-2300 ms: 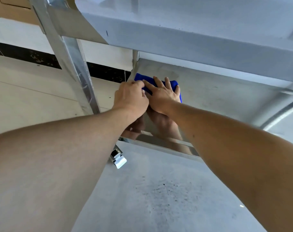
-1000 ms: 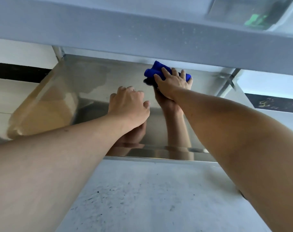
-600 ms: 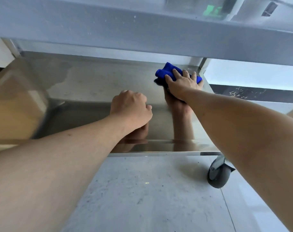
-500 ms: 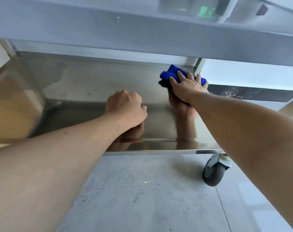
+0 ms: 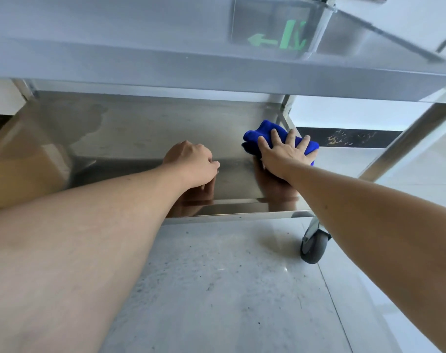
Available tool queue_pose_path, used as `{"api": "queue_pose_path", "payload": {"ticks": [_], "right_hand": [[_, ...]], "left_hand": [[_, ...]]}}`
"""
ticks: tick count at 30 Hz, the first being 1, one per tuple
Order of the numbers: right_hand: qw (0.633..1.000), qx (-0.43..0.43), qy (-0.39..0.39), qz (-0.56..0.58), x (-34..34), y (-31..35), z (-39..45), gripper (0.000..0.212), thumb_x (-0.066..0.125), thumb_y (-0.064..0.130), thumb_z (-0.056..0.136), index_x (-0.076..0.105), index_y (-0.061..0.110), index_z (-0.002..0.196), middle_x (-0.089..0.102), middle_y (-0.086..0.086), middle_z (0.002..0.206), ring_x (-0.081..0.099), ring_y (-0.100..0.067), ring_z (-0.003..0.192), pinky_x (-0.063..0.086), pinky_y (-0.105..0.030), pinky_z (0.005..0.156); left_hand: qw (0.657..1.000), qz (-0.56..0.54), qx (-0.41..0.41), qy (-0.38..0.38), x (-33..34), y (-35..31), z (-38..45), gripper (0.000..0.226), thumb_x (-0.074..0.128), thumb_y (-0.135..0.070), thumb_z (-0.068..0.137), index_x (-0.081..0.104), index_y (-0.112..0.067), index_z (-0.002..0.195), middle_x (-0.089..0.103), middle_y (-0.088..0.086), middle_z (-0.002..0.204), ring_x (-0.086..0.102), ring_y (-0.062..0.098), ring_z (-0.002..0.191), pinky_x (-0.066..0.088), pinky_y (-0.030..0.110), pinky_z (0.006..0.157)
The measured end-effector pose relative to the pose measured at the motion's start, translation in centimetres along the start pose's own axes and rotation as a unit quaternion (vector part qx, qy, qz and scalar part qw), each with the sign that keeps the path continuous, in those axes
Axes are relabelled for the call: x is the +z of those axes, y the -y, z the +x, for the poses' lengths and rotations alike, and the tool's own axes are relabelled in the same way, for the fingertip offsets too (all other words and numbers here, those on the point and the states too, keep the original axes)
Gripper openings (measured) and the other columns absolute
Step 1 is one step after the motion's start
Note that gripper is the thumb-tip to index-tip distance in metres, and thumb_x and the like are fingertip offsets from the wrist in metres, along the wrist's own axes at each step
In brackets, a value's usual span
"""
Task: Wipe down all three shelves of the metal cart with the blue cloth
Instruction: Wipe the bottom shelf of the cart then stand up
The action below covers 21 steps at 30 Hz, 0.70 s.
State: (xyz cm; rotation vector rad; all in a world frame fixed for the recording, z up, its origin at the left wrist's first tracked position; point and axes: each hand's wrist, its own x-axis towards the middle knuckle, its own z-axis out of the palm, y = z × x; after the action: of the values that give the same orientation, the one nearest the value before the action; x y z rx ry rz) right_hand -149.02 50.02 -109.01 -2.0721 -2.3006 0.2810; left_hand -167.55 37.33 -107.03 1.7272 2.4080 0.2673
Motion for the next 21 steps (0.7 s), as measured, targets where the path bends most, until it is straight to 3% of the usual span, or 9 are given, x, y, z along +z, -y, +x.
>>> {"api": "queue_pose_path", "payload": {"ticks": [3, 7, 11, 15, 21], "right_hand": [[1.000, 0.005, 0.013, 0.010, 0.2, 1.3, -1.1, 0.063, 0.010, 0.066, 0.095, 0.007, 0.049, 0.156, -0.007, 0.002, 0.169, -0.016, -0.040, 0.151, -0.011, -0.067, 0.113], [1.000, 0.000, 0.020, 0.004, 0.6, 3.4, -1.9, 0.057, 0.013, 0.059, 0.097, 0.014, 0.053, 0.153, 0.000, 0.010, 0.168, -0.013, -0.042, 0.150, -0.011, -0.068, 0.112], [1.000, -0.008, 0.021, 0.007, 1.1, 6.9, -2.7, 0.058, 0.013, 0.061, 0.094, 0.017, 0.052, 0.152, 0.002, 0.008, 0.168, -0.012, -0.042, 0.150, -0.009, -0.069, 0.112], [0.998, -0.055, 0.017, 0.018, 2.3, 12.2, -4.2, 0.059, 0.014, 0.064, 0.093, 0.021, 0.051, 0.151, 0.005, 0.006, 0.168, -0.011, -0.043, 0.150, -0.008, -0.069, 0.113], [0.988, -0.148, 0.018, 0.032, 4.1, 21.1, -7.4, 0.058, 0.016, 0.061, 0.094, 0.026, 0.048, 0.150, 0.009, 0.003, 0.168, -0.009, -0.046, 0.150, -0.011, -0.071, 0.112]], "left_hand": [[0.999, -0.001, 0.019, 0.034, -0.6, 0.7, -0.2, 0.035, 0.043, -0.055, 0.087, 0.065, -0.027, 0.090, 0.065, -0.001, 0.111, 0.055, 0.027, 0.099, 0.042, 0.031, 0.076], [0.999, -0.037, 0.033, 0.012, -1.4, 3.5, -1.0, 0.032, 0.050, -0.052, 0.087, 0.063, -0.023, 0.089, 0.064, -0.002, 0.096, 0.058, 0.029, 0.095, 0.045, 0.031, 0.072], [0.999, -0.020, 0.037, -0.015, -2.6, 8.4, -1.6, 0.033, 0.050, -0.049, 0.089, 0.064, -0.028, 0.111, 0.064, -0.004, 0.114, 0.055, 0.027, 0.107, 0.046, 0.034, 0.087], [0.999, -0.023, -0.010, -0.043, -4.3, 14.0, -2.4, 0.045, 0.052, -0.048, 0.090, 0.057, -0.032, 0.132, 0.054, -0.003, 0.140, 0.049, 0.027, 0.126, 0.041, 0.035, 0.099], [0.993, -0.028, -0.090, -0.068, -6.8, 22.1, -5.9, 0.040, 0.055, -0.039, 0.091, 0.059, -0.029, 0.130, 0.054, 0.004, 0.141, 0.049, 0.029, 0.128, 0.039, 0.036, 0.104]]}}
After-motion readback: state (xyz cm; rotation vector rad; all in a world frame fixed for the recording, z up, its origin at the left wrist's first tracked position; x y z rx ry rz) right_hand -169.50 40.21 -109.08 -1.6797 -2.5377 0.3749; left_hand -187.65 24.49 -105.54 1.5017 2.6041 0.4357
